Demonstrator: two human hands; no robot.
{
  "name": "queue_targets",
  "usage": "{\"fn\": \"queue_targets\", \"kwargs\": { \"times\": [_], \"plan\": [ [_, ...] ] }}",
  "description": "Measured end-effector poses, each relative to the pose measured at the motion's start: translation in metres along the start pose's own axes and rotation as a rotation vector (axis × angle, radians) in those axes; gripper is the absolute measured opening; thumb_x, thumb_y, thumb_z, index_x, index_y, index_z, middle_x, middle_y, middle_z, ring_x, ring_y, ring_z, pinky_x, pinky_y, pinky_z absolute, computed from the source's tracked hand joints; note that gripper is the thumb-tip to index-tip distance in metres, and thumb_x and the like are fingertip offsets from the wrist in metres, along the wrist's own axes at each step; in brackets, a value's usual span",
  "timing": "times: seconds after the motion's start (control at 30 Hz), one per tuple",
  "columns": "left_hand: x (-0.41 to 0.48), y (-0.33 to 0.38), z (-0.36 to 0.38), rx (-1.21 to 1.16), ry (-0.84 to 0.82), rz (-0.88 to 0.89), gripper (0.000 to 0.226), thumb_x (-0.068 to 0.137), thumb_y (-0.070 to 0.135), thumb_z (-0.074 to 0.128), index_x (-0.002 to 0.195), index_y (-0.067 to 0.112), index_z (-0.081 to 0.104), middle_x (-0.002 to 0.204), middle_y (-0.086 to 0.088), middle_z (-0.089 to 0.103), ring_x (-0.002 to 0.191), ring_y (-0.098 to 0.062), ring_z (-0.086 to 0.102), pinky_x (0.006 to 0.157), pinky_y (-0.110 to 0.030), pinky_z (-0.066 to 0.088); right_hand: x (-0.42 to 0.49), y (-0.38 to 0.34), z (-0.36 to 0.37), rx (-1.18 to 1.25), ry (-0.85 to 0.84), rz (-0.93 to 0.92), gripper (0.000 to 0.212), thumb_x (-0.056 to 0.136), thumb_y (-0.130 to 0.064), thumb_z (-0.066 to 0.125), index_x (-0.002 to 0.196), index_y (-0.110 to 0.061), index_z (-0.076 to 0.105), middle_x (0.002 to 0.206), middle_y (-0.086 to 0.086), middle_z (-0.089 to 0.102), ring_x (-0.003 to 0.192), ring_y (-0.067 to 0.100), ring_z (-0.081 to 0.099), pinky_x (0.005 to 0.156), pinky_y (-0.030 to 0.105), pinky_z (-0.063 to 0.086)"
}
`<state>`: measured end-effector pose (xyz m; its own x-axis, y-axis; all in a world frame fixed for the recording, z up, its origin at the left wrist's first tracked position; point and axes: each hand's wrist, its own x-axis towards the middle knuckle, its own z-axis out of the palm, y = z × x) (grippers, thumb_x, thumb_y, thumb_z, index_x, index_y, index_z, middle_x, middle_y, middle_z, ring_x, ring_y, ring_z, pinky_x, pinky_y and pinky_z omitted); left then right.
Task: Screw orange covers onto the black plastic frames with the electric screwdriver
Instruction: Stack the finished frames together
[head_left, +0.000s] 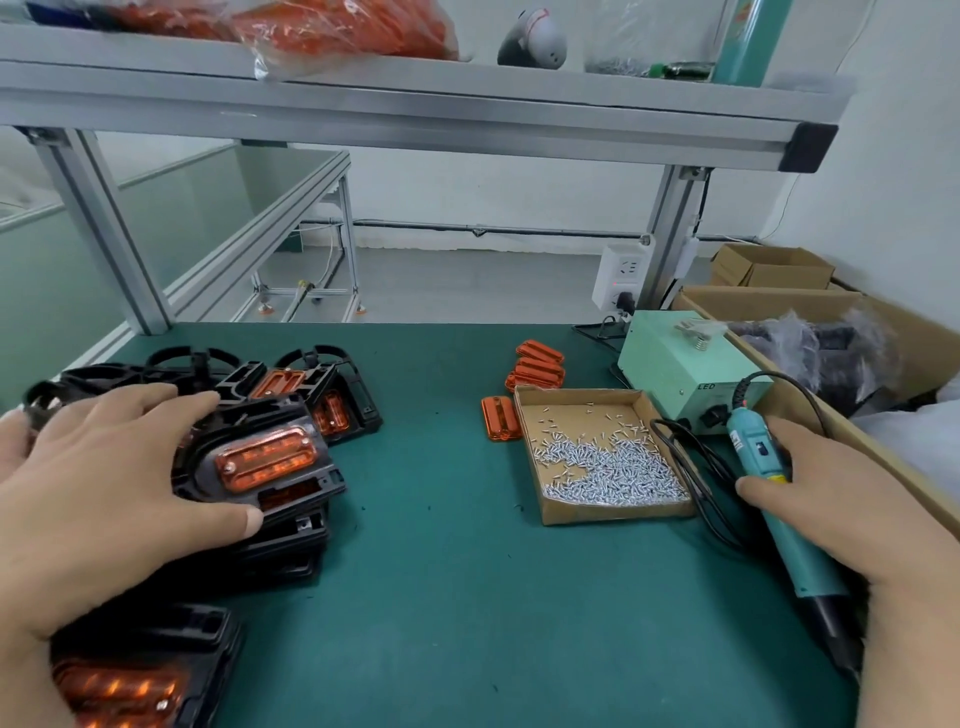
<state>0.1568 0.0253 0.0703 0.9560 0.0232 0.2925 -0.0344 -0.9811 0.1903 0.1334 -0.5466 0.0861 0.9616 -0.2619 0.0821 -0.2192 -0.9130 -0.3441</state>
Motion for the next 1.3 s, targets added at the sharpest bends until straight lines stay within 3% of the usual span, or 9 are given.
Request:
{"fn": "queue_targets", "kwargs": {
  "times": [0.13,0.3,0.37,0.43,0.5,0.9,1.07,1.2,1.3],
  "plan": [
    [-0.002,0.000,0.000,0.005,-0.011,0.011,0.133,0.037,0.113,0.044,0.150,0.042,0.035,0.146,0.007,0.051,0.137,-0.035,0.050,0.116,-0.070,0.032,-0.001,0.000,0.001,0.003,-0.041,-0.025,0.026,0.084,-0.020,0.080,0.082,-0.019,0.054,0.070,0.002,0.066,0.068,0.023,0.063,0.066,0.042,0.050],
    [-0.003,0.010,-0.001,-0.038,-0.037,0.015,0.115,0.045,0.092,0.062,0.147,0.046,0.033,0.140,0.008,0.060,0.133,-0.035,0.055,0.114,-0.071,0.034,-0.002,-0.001,0.001,0.002,-0.069,-0.031,0.018,0.087,-0.025,0.078,0.088,-0.025,0.060,0.075,0.000,0.070,0.071,0.018,0.065,0.071,0.043,0.053],
    [-0.004,0.014,-0.003,-0.052,-0.046,0.014,0.113,0.047,0.090,0.061,0.147,0.044,0.036,0.140,0.007,0.060,0.133,-0.035,0.055,0.114,-0.071,0.033,-0.002,-0.002,0.001,-0.012,-0.071,-0.026,0.021,0.088,-0.033,0.077,0.105,-0.025,0.068,0.092,-0.004,0.076,0.083,0.021,0.069,0.077,0.041,0.053],
    [-0.005,0.017,-0.005,-0.063,-0.053,0.018,0.111,0.048,0.089,0.061,0.146,0.042,0.041,0.141,0.006,0.060,0.134,-0.035,0.054,0.115,-0.070,0.033,-0.002,-0.003,0.002,-0.017,-0.043,-0.006,0.049,0.091,-0.039,0.077,0.135,-0.022,0.065,0.123,0.002,0.075,0.110,0.028,0.069,0.086,0.037,0.049],
    [-0.006,0.022,-0.007,-0.078,-0.054,0.020,0.108,0.048,0.087,0.061,0.145,0.042,0.043,0.143,0.007,0.058,0.134,-0.034,0.054,0.114,-0.069,0.034,-0.001,-0.003,0.002,-0.001,-0.005,-0.009,0.057,0.092,-0.040,0.078,0.143,-0.019,0.062,0.135,0.006,0.071,0.121,0.031,0.065,0.090,0.037,0.046],
    [-0.007,0.037,-0.010,-0.048,-0.083,-0.008,0.110,0.041,0.087,0.062,0.140,0.042,0.048,0.137,0.005,0.061,0.126,-0.032,0.058,0.112,-0.066,0.038,0.003,-0.001,0.005,0.162,0.072,0.013,0.059,0.092,-0.041,0.078,0.143,-0.015,0.063,0.130,0.005,0.072,0.119,0.024,0.067,0.105,0.042,0.049],
    [-0.008,0.077,-0.025,0.095,-0.071,0.016,0.107,0.048,0.086,0.052,0.142,0.037,0.061,0.131,0.008,0.060,0.127,-0.029,0.056,0.110,-0.057,0.038,0.002,-0.006,0.004,0.191,0.180,0.002,0.052,0.095,-0.047,0.069,0.138,-0.018,0.066,0.123,-0.001,0.074,0.107,0.016,0.068,0.098,0.041,0.052],
    [-0.010,0.107,-0.031,0.155,-0.213,0.001,0.107,0.058,0.088,0.058,0.153,0.039,0.049,0.127,0.013,0.048,0.133,-0.020,0.046,0.118,-0.045,0.026,0.001,-0.012,0.005,0.192,0.251,-0.025,0.046,0.096,-0.046,0.067,0.133,-0.019,0.070,0.118,-0.003,0.075,0.101,0.013,0.065,0.091,0.035,0.047],
    [-0.015,0.123,-0.032,0.200,-0.274,0.034,0.114,0.054,0.096,0.039,0.156,0.045,0.038,0.116,0.014,0.037,0.131,-0.016,0.041,0.118,-0.042,0.021,-0.001,-0.019,0.006,0.220,0.319,-0.044,0.036,0.097,-0.043,0.066,0.126,-0.021,0.073,0.106,-0.009,0.074,0.092,0.007,0.063,0.084,0.031,0.043]
  ]
}}
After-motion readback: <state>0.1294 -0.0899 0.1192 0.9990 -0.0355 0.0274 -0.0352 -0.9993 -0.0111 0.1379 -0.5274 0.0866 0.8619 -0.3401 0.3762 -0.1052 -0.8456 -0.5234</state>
